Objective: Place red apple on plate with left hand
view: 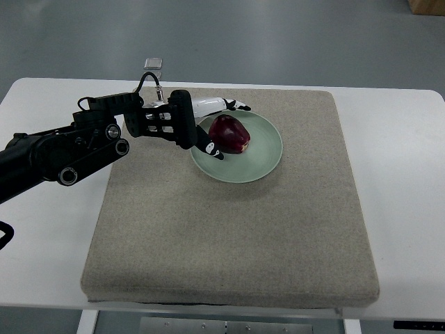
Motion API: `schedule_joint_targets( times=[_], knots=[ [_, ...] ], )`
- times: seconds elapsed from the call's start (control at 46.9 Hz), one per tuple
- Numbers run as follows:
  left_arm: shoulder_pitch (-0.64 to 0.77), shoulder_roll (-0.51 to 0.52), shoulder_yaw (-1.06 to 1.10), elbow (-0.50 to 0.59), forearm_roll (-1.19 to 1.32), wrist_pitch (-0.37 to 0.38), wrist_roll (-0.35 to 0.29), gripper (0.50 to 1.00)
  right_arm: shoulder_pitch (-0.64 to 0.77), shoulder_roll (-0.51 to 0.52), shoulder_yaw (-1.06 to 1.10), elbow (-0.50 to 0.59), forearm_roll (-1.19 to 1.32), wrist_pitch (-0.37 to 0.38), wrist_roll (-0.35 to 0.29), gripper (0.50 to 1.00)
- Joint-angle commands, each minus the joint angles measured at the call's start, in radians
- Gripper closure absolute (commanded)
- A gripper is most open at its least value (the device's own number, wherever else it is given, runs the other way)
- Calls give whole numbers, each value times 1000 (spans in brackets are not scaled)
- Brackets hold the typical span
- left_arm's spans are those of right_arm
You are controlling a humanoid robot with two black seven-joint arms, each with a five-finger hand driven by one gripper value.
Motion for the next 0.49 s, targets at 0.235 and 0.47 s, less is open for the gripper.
schedule_joint_targets(
  times=[0.235, 0.47],
  knots=[
    [-17, 57, -29, 19, -581, 0, 2, 506, 0, 0, 1, 0, 0, 0, 0, 568],
    [-24, 120, -93, 69, -876, -10, 24, 504, 0, 0, 1, 0, 0, 0, 0, 568]
  ],
)
